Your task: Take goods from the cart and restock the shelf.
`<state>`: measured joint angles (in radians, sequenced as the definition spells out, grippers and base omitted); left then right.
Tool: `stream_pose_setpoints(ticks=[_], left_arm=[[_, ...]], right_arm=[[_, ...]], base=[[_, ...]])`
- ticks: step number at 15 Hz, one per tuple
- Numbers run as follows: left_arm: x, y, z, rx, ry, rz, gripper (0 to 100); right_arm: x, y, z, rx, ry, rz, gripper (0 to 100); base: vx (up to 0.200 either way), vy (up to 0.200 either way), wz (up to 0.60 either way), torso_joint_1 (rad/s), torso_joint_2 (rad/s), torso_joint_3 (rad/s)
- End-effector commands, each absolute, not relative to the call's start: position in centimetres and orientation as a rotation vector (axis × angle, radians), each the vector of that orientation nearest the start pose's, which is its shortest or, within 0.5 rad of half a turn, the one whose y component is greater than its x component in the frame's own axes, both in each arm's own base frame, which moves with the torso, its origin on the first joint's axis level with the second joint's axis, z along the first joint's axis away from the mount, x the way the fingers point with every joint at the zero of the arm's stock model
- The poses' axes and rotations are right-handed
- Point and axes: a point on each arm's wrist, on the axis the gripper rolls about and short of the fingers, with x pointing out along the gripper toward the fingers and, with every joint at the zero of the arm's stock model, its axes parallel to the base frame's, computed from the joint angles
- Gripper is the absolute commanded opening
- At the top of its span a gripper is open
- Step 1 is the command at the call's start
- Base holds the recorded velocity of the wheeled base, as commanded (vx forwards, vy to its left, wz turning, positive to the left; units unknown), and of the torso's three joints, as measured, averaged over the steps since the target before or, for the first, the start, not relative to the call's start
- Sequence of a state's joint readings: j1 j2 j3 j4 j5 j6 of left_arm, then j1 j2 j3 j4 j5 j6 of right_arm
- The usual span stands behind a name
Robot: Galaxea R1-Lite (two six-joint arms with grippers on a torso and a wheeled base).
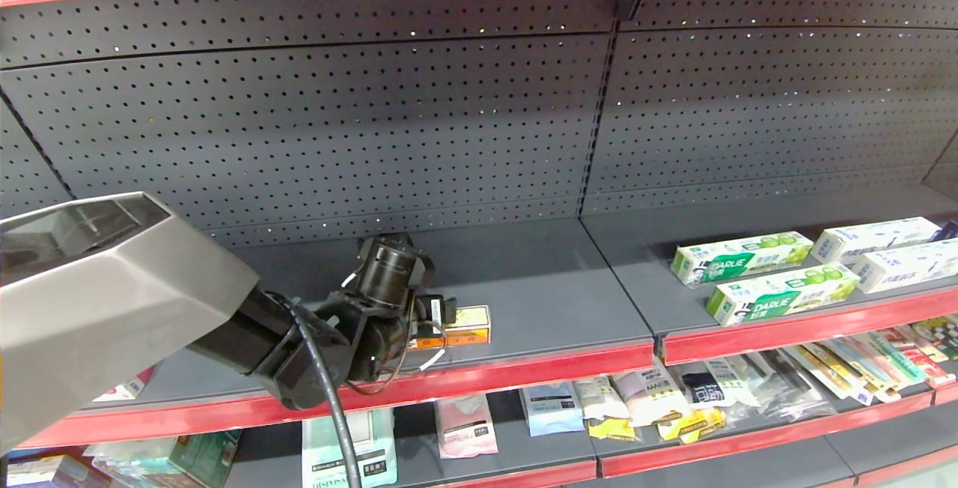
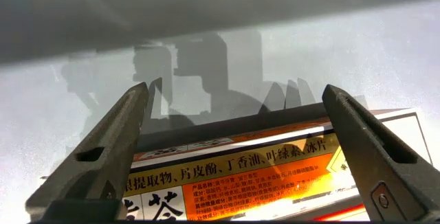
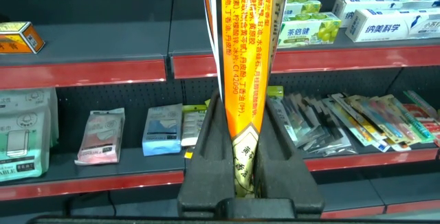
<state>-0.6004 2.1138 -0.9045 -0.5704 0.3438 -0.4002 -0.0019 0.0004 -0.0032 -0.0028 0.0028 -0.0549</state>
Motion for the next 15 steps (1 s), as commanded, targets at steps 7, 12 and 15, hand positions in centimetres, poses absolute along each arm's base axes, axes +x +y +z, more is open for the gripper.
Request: stream_pose_setpoints(ticks=[7,12,15], left_arm=[[29.9,-19.8,5.7,-0.091,0.629,-0.143,100],[29.6,-19.7,6.1,-0.094,0.627,-0.152,100],[29.2,-19.5,5.9,-0.086,0.639,-0.152,100]], right_arm=[[-2.3,0.0,7.7,-0.055,-0.006,0.001,0],[-2.3,0.0,7.7,-0.055,-0.006,0.001,0],[-2.3,0.0,7.7,-0.055,-0.006,0.001,0]], base=[[0.000,0.000,0.00,0.000,0.00,0.000],[0.000,0.000,0.00,0.000,0.00,0.000],[0.000,0.000,0.00,0.000,0.00,0.000]])
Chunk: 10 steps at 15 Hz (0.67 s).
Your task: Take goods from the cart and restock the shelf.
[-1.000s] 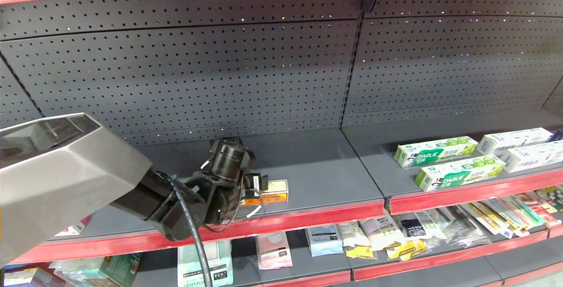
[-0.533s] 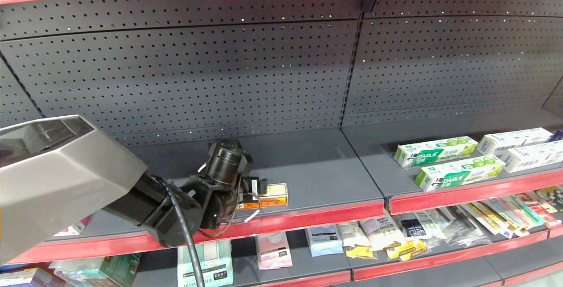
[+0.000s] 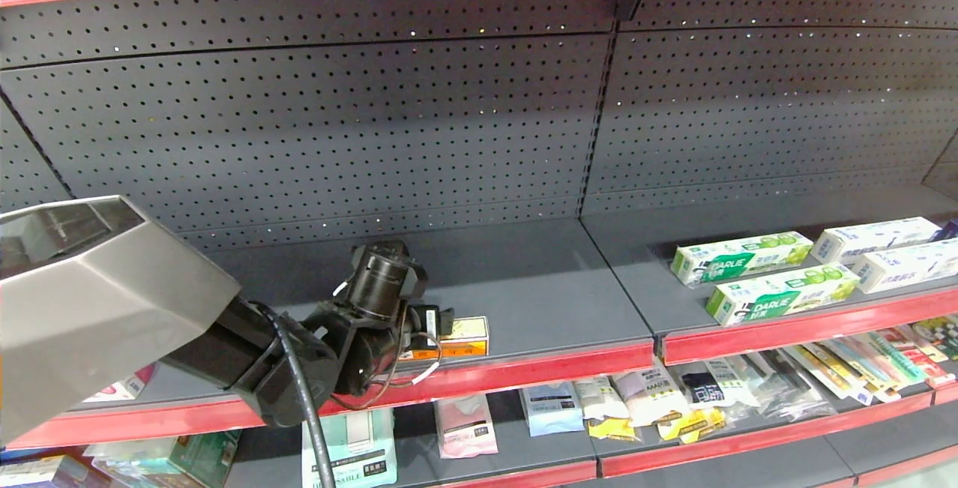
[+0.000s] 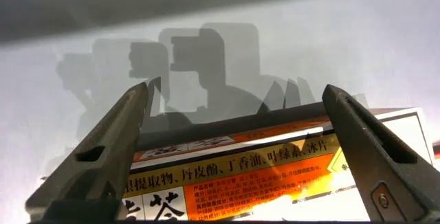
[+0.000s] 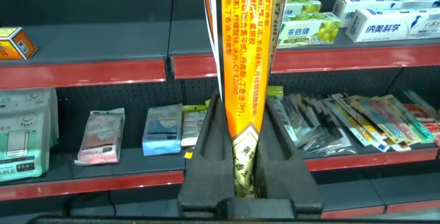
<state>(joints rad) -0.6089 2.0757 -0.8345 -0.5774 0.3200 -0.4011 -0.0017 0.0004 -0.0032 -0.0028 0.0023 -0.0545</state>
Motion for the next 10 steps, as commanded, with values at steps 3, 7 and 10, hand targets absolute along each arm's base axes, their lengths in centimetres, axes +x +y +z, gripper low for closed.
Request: stream_pose_setpoints(ticks=[3,7,10], left_arm=[[28.49,-19.01,5.83,-0.078,0.654,-0.149,100],[28.09,-18.73,6.08,-0.078,0.654,-0.149,100],[28.04,-18.69,6.20,-0.080,0.651,-0.148,100]], right_arm=[[-2.30,0.01,7.66,-0.055,-0.006,0.001,0],[-2.30,0.01,7.66,-0.055,-0.006,0.001,0],[-2.30,0.01,7.66,-0.055,-0.006,0.001,0]], base=[[0.000,0.000,0.00,0.000,0.00,0.000],[0.000,0.000,0.00,0.000,0.00,0.000],[0.000,0.000,0.00,0.000,0.00,0.000]])
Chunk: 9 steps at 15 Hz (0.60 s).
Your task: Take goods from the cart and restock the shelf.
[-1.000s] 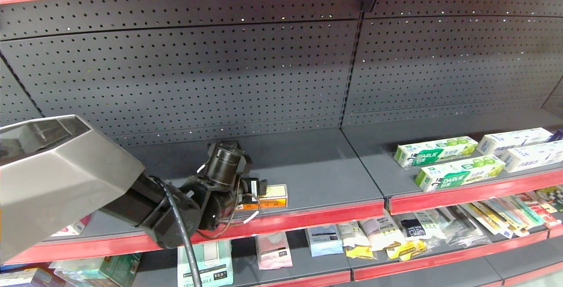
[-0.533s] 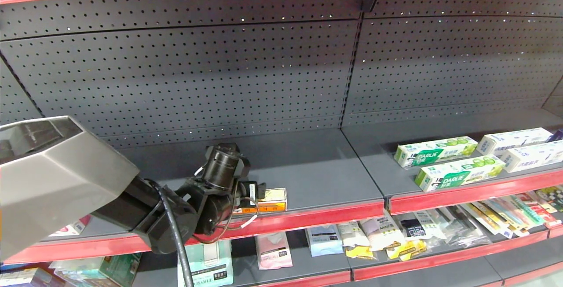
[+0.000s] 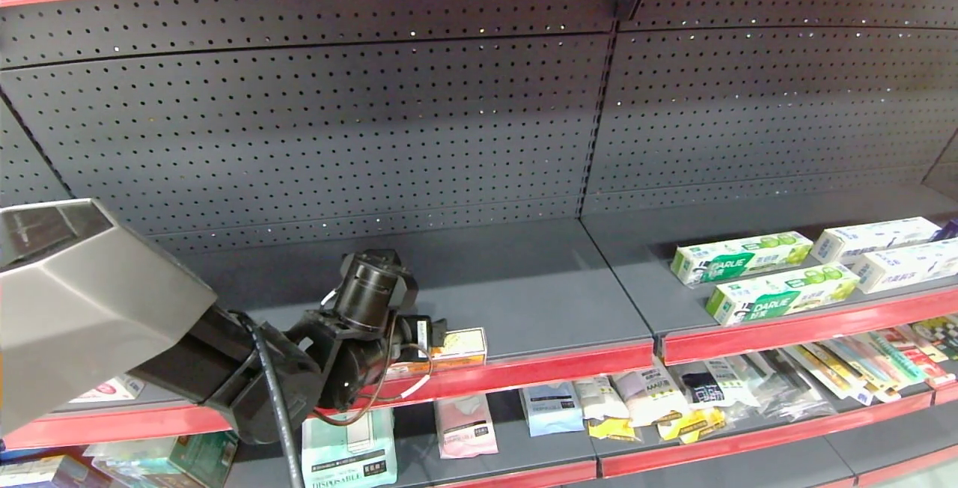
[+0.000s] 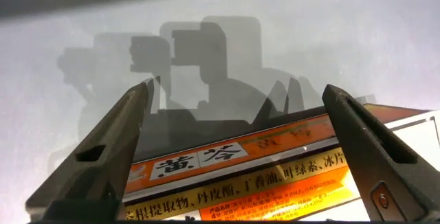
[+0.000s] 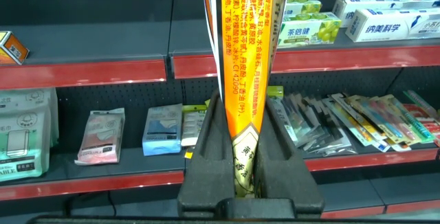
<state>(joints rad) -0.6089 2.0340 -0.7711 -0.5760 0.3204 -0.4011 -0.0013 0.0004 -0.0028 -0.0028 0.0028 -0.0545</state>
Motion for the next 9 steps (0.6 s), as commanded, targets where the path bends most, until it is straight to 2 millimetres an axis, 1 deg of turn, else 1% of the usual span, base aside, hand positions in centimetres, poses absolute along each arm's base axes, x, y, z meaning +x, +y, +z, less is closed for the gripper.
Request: stream_pose_setpoints(ticks=[1,7,9], left_arm=[[28.04,-18.69,6.20,-0.080,0.651,-0.149,100],[28.19,-18.78,6.32,-0.083,0.643,-0.145,100],[28.54,-18.97,6.90,-0.112,0.588,-0.161,100]], right_arm=[[-2.30,0.01,7.66,-0.055,-0.006,0.001,0],[-2.30,0.01,7.66,-0.054,-0.006,0.001,0],[-2.30,0.01,7.66,-0.054,-0.006,0.001,0]], base=[[0.000,0.000,0.00,0.000,0.00,0.000],[0.000,0.000,0.00,0.000,0.00,0.000],[0.000,0.000,0.00,0.000,0.00,0.000]])
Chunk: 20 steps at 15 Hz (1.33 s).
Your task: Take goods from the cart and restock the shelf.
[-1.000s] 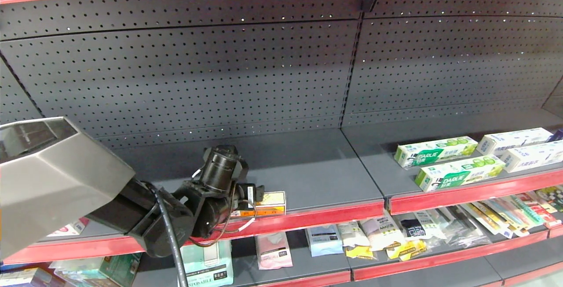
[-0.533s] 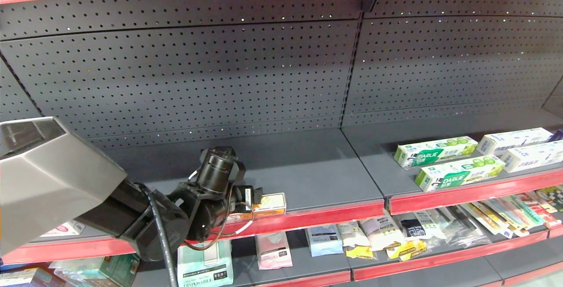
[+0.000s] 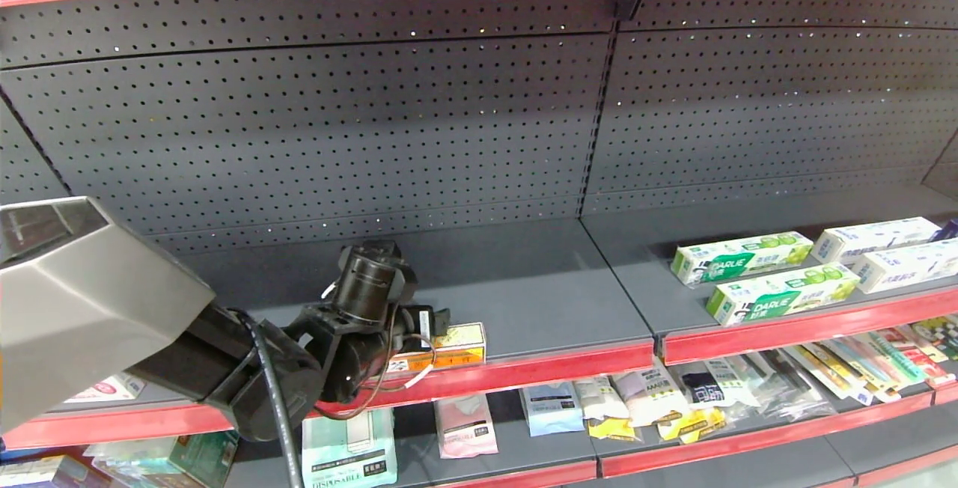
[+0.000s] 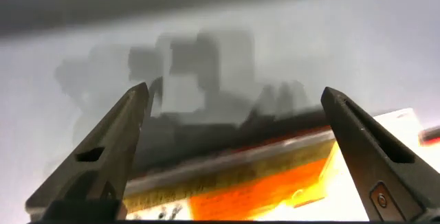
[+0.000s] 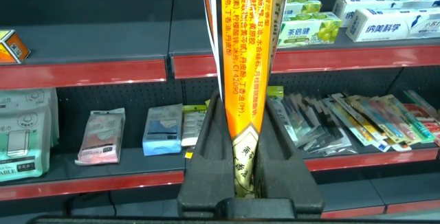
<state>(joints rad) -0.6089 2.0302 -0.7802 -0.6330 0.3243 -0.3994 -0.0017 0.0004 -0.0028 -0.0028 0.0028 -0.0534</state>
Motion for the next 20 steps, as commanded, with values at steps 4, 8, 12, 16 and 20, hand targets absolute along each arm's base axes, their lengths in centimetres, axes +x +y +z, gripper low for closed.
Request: stream_pose_setpoints(ticks=[4,8,12,16,20], left_arm=[[28.5,-19.1,7.5,-0.123,0.556,-0.173,100],[27.9,-18.9,8.8,-0.134,0.526,-0.179,100],[25.2,-17.0,10.5,-0.138,0.506,-0.173,100],[23.0,-14.5,12.0,-0.163,0.469,-0.134,100],[21.7,-11.2,13.1,-0.197,0.432,-0.059,100]], right_arm=[[-2.3,0.0,7.7,-0.054,-0.006,0.001,0],[-2.3,0.0,7.7,-0.052,-0.006,0.001,0],[-2.3,0.0,7.6,-0.049,-0.005,0.001,0],[-2.3,0.0,7.6,-0.049,-0.005,0.001,0],[-2.3,0.0,7.6,-0.049,-0.005,0.000,0]], base=[[0.000,0.000,0.00,0.000,0.00,0.000],[0.000,0.000,0.00,0.000,0.00,0.000],[0.000,0.000,0.00,0.000,0.00,0.000],[0.000,0.000,0.00,0.000,0.00,0.000],[0.000,0.000,0.00,0.000,0.00,0.000]])
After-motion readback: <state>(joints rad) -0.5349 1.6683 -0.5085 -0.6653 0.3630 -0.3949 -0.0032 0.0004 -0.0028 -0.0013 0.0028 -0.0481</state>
